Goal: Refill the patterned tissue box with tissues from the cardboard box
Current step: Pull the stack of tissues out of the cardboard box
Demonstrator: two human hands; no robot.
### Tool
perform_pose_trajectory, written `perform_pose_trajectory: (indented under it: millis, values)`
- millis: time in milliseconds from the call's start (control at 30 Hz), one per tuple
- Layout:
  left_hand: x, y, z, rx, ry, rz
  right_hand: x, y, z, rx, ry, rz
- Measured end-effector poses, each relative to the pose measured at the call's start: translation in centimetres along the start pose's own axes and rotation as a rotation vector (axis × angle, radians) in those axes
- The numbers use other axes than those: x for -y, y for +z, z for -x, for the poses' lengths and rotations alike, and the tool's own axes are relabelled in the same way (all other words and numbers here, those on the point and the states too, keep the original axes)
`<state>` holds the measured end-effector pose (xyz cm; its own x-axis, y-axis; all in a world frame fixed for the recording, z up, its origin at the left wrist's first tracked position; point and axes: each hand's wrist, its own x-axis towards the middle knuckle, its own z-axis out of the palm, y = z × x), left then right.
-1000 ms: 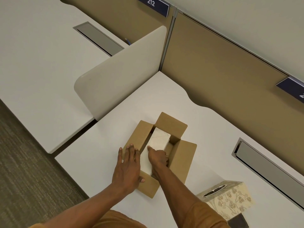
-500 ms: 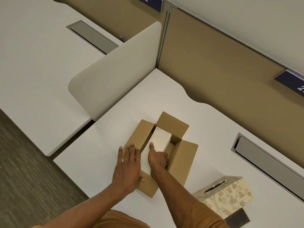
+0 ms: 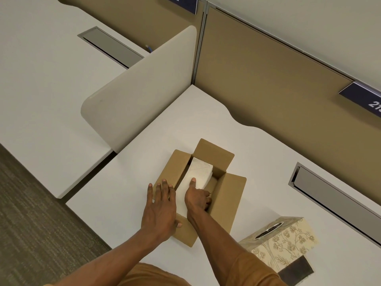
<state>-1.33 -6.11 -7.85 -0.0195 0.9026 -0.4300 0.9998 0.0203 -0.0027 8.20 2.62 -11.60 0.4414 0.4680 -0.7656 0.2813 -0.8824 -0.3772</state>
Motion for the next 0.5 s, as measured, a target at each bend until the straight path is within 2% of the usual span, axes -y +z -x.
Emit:
perform_pose_trajectory:
  millis: [300, 500]
  values:
    - [0.0, 0.2, -0.3, 0.000, -0.009, -0.027, -1.5, -0.8, -0.9, 0.078, -0.035, -0.259]
    - [-0.1, 0.2, -0.4, 0.001, -0.003, -0.045, -1.7, -1.3, -1.6, 0.243, 0.009, -0.434]
